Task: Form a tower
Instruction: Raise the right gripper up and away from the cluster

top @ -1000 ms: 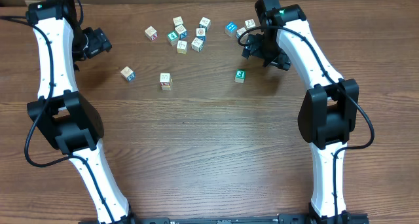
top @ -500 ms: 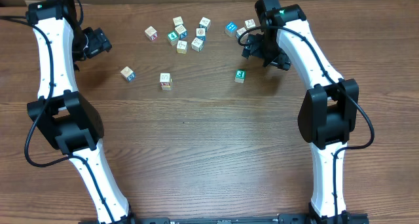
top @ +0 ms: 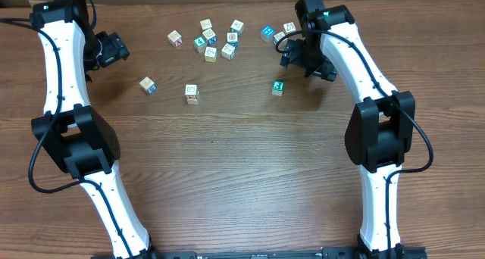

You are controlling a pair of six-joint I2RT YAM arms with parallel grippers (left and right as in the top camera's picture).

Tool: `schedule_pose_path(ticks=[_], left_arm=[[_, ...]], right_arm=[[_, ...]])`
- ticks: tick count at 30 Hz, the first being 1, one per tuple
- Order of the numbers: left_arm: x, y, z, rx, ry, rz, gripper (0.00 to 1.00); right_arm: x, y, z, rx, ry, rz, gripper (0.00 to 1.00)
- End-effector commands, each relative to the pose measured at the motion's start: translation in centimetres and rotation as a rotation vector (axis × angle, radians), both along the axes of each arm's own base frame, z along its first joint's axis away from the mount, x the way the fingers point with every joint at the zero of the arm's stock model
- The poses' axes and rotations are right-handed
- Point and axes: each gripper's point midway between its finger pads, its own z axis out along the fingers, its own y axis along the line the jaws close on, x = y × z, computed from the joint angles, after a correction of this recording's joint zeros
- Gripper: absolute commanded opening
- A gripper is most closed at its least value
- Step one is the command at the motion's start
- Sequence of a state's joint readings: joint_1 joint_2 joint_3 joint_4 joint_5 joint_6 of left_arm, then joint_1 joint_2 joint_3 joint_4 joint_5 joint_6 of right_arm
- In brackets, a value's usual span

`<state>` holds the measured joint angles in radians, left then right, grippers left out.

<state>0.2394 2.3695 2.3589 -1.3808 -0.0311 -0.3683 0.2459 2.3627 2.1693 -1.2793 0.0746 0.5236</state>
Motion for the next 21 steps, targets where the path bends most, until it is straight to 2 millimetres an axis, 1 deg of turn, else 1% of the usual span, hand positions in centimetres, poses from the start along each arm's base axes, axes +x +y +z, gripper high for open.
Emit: schedule_pose_path(ticks=[1,21], left_arm=[[0.30,0.21,1.45,0.007,-0.039,0.023,1.00],[0.30,0.21,1.45,0.007,-0.039,0.023,1.00]], right_arm=[[0.07,0.27,1.94,0.012,-0.040,0.005,1.00],[0.07,0.27,1.94,0.012,-0.040,0.005,1.00]])
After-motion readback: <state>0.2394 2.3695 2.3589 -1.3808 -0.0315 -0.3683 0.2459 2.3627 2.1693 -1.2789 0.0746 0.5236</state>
